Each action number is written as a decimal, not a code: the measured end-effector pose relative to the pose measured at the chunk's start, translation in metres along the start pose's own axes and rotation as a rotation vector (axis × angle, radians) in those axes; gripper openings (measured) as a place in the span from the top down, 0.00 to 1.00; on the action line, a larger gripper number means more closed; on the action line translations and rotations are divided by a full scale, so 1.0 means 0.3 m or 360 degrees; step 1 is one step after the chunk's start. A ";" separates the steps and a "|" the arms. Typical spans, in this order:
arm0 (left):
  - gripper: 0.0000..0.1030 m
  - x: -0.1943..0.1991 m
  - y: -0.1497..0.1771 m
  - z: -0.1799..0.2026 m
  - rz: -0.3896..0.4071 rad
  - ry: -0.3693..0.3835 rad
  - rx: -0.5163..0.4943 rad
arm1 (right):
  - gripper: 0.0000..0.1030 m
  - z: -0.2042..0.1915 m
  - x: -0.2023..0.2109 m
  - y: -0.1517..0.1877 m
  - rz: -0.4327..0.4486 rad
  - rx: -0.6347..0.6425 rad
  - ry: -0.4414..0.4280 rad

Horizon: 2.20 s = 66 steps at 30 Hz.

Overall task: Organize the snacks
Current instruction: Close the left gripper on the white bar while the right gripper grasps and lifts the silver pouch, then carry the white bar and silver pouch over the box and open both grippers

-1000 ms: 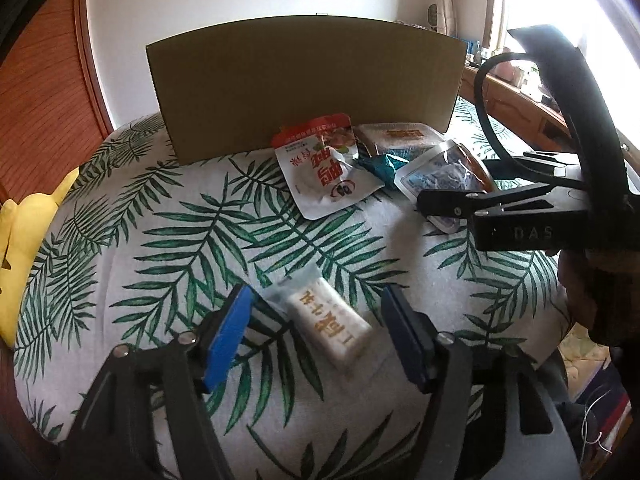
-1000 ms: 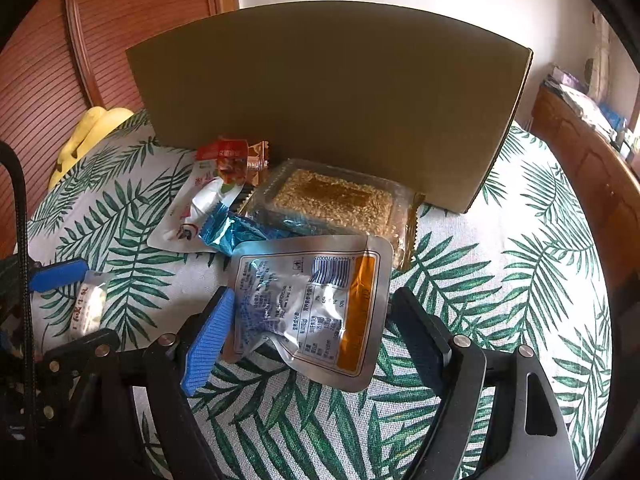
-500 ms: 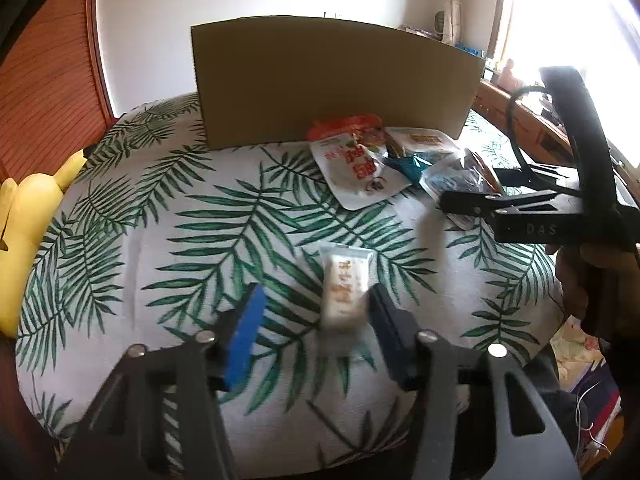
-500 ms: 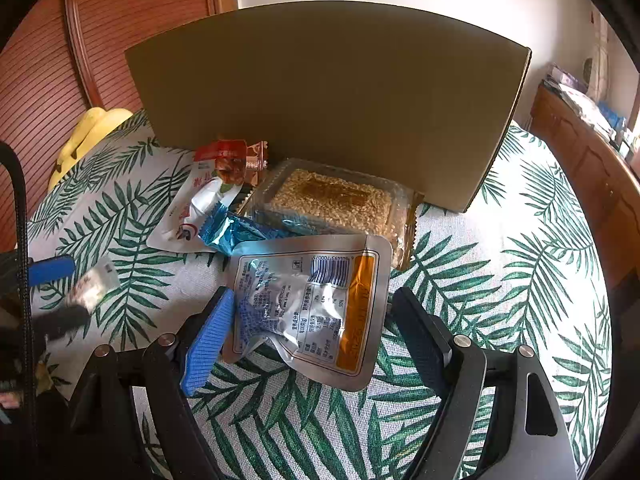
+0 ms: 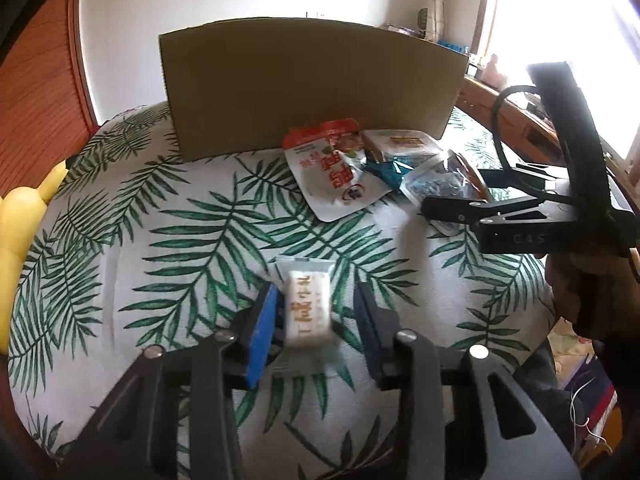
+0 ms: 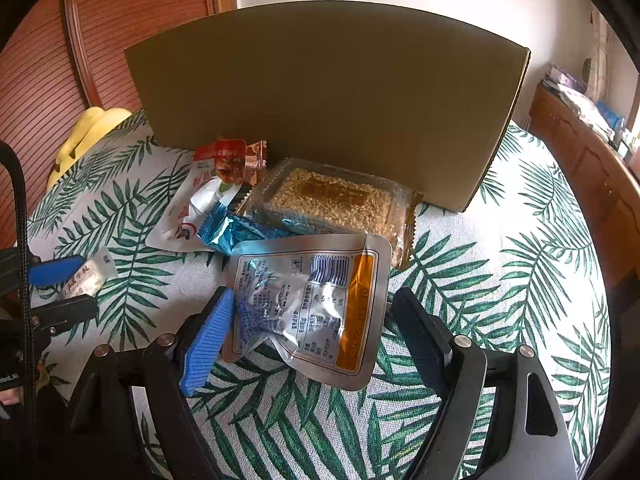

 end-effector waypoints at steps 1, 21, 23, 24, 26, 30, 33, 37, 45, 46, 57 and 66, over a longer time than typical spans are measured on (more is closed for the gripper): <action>0.80 0.000 0.000 0.005 -0.0001 0.0008 -0.0012 | 0.20 0.001 -0.001 -0.001 0.0000 -0.0001 -0.0001; 0.81 0.068 -0.012 0.004 0.0110 0.0095 0.0003 | 0.17 -0.015 -0.015 -0.002 -0.0051 0.0058 0.0013; 0.82 0.078 -0.015 0.004 0.0123 0.0104 0.0008 | 0.22 -0.022 -0.013 0.001 -0.0052 0.0066 0.0015; 0.81 0.083 -0.017 0.003 0.0129 0.0105 0.0009 | 0.27 -0.029 -0.007 0.004 -0.0049 0.0074 0.0001; 0.82 0.088 -0.019 0.001 0.0138 0.0110 0.0010 | 0.29 -0.037 0.003 0.014 -0.0050 0.0091 0.0005; 0.82 0.095 -0.020 0.000 0.0151 0.0118 0.0016 | 0.32 -0.045 0.025 0.034 -0.0031 0.0090 -0.0012; 0.81 0.098 -0.022 -0.001 0.0160 0.0128 0.0021 | 0.49 -0.037 0.061 0.046 0.0004 0.0051 -0.0043; 0.82 0.098 -0.024 0.002 0.0164 0.0134 0.0020 | 0.57 -0.043 0.101 0.044 0.0035 0.0065 -0.0046; 0.81 0.104 -0.023 0.005 0.0171 0.0145 0.0019 | 0.91 -0.059 0.200 0.020 0.0122 0.0044 -0.0220; 0.82 0.105 -0.023 0.006 0.0172 0.0145 0.0019 | 0.92 -0.069 0.205 0.020 0.0126 0.0063 -0.0207; 0.82 0.160 -0.072 0.014 0.0248 0.0145 -0.0005 | 0.93 -0.113 0.259 0.006 0.0193 0.0137 -0.0145; 0.82 0.231 -0.224 0.002 0.0357 0.0109 -0.0070 | 0.93 -0.088 0.375 -0.078 0.0313 0.0164 -0.0080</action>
Point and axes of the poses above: each gripper's, at about its wrist camera, not at the fingertips, and x roughly against the way its jaws point, z to its right, y to its underside, the point moved 5 cm from there along -x, roughly the way its jaws point, and after that the axes turned 8 degrees about -z, right-handed, at the moved point
